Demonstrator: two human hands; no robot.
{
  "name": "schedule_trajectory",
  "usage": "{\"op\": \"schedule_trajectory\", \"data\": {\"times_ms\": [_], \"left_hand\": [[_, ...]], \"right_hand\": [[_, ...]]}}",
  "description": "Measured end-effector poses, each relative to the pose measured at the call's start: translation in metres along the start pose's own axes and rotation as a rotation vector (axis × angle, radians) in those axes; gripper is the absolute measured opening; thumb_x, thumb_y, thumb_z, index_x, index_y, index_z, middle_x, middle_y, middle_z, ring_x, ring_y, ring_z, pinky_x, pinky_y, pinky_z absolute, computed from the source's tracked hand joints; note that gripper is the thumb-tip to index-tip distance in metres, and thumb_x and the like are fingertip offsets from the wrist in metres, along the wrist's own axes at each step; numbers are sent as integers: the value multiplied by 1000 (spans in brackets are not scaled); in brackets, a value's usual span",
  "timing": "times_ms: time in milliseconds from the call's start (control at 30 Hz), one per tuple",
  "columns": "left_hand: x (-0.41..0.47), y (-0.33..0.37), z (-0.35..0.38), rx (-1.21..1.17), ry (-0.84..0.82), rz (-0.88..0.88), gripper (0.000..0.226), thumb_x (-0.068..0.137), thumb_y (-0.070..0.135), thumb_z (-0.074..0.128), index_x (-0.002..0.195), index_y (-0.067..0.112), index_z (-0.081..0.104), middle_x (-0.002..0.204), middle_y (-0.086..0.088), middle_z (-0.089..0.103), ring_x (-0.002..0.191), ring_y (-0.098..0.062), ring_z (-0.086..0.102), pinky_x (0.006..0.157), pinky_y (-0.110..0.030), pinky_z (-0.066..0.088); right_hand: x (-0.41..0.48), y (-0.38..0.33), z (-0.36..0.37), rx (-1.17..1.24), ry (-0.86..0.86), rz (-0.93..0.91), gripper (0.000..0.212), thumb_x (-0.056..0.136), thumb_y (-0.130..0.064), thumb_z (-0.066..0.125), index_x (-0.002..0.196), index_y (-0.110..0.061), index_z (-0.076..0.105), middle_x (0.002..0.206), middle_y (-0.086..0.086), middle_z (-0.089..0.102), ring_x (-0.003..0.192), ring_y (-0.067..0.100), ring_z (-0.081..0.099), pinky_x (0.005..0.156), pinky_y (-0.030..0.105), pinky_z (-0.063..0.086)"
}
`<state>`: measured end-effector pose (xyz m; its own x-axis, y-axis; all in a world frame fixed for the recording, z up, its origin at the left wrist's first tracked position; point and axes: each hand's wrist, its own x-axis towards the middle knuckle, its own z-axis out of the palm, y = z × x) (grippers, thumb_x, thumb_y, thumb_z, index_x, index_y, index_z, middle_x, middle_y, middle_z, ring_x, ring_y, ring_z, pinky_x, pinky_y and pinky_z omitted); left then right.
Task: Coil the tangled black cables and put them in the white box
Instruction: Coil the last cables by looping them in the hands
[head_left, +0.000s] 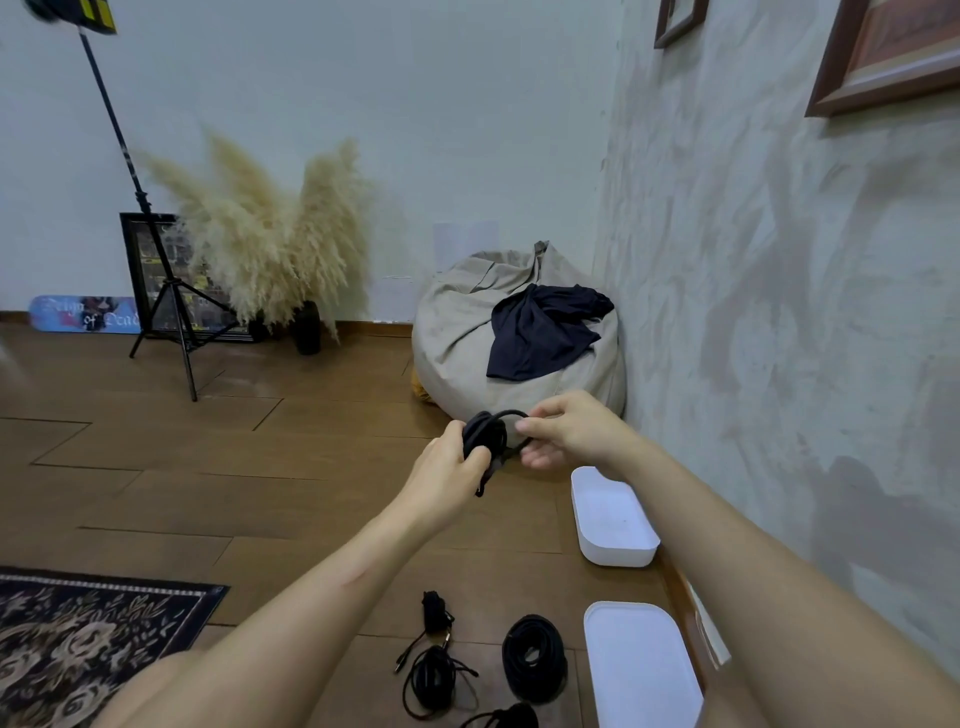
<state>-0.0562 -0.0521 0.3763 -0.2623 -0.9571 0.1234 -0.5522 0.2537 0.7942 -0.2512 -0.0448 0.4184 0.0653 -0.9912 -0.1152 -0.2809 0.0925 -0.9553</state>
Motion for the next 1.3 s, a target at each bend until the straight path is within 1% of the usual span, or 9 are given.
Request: {"op": "schedule_trajectory", "data": {"times_ms": [167, 300, 433, 700, 800, 933, 1000, 1133, 1300], "left_hand": [[5, -4, 5, 9, 95, -12, 17, 102, 29, 46, 113, 17, 51, 99, -8, 64, 87, -24, 61, 65, -36, 44], [10, -8, 6, 6, 197, 0, 14, 103, 27, 46, 113, 18, 48, 94, -5, 59, 94, -26, 57, 72, -41, 47], [14, -10, 10, 35, 242, 15, 13, 103, 25, 46, 112, 16, 48, 96, 0, 57, 105, -26, 50, 83, -45, 49], [20, -18, 25, 99, 265, -14, 10, 100, 24, 47, 106, 16, 46, 106, -6, 59, 108, -25, 43, 82, -41, 42], [25, -18, 27, 115, 276, -27, 18, 102, 27, 48, 112, 13, 48, 113, -5, 51, 106, -26, 43, 84, -41, 40], [28, -18, 35, 167, 235, -45, 26, 102, 31, 48, 118, 9, 50, 119, -8, 42, 109, -30, 45, 90, -43, 42], [27, -19, 37, 156, 237, -42, 23, 102, 31, 48, 113, 11, 49, 115, -4, 39, 107, -28, 45, 87, -41, 40], [23, -21, 41, 148, 272, -27, 19, 101, 32, 49, 107, 13, 47, 111, -3, 39, 102, -26, 47, 83, -39, 40], [19, -26, 47, 160, 327, -38, 18, 102, 33, 49, 103, 15, 45, 110, -5, 42, 93, -28, 51, 75, -39, 40]], "right_hand": [[11, 9, 27, 267, 175, -8, 21, 95, -5, 69, 112, 7, 64, 91, 27, 68, 76, 28, 71, 71, 28, 63], [20, 17, 42, 363, 192, 14, 24, 97, -6, 68, 115, 7, 62, 86, 21, 69, 75, 23, 72, 67, 25, 63], [30, 25, 49, 319, 203, 28, 28, 98, -7, 67, 120, 10, 63, 88, 18, 71, 72, 18, 73, 59, 21, 58], [42, 29, 55, 130, 205, 38, 30, 106, -13, 53, 128, 4, 64, 109, 23, 73, 80, 21, 74, 65, 24, 61], [41, 30, 56, 93, 211, 35, 22, 105, -10, 52, 116, 3, 67, 100, 20, 73, 75, 18, 72, 65, 25, 61], [41, 36, 60, 39, 333, 35, 11, 99, -11, 61, 89, -14, 63, 78, 10, 72, 68, 22, 73, 78, 45, 64], [40, 35, 60, -31, 407, 18, 10, 97, -15, 63, 89, -18, 58, 76, 8, 72, 66, 23, 73, 73, 44, 65], [39, 34, 62, -159, 456, -37, 7, 94, -28, 69, 88, -25, 69, 79, 2, 75, 70, 21, 75, 75, 44, 64], [39, 33, 64, -267, 443, -26, 22, 95, -32, 60, 78, -26, 72, 78, -1, 75, 79, 26, 73, 79, 43, 62]]}}
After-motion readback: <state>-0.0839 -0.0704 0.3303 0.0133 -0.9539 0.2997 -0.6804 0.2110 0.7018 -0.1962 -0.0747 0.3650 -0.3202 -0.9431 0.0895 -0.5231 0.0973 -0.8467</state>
